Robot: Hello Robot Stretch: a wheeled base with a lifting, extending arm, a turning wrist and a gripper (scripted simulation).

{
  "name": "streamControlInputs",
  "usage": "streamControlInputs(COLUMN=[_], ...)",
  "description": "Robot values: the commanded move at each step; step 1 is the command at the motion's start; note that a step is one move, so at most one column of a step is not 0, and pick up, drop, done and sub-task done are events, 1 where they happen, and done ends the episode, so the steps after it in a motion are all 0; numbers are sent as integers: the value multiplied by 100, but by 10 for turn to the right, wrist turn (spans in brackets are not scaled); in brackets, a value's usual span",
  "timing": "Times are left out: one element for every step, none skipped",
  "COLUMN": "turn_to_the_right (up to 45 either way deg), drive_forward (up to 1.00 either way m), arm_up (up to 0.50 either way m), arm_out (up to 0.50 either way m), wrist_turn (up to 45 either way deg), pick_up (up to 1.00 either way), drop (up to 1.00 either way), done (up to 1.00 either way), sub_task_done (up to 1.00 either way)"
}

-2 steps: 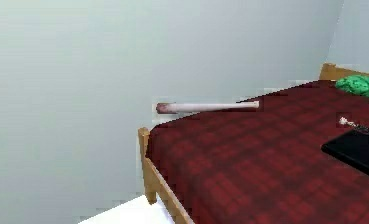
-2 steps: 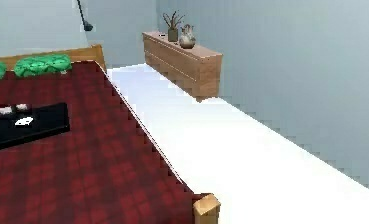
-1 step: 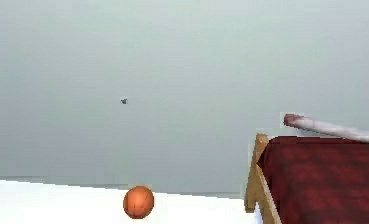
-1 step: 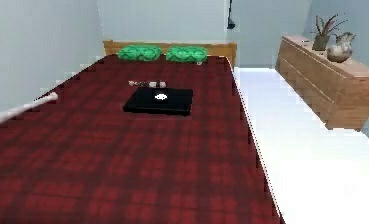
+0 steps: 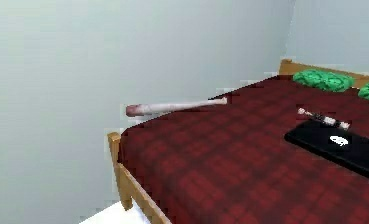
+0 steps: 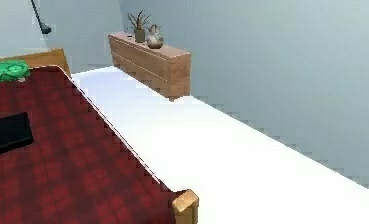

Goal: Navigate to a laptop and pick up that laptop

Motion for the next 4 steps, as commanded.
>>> streamControlInputs(turn_to_the_right=[450, 450, 300, 30], drive_forward=[0, 0, 0, 0], arm_up=[0, 0, 0, 0], arm_out=[0, 0, 0, 0], wrist_turn=[0, 0, 0, 0], pick_up=[0, 0, 0, 0], drop=[0, 0, 0, 0], done=[0, 0, 0, 0], sub_task_done=[0, 0, 0, 0])
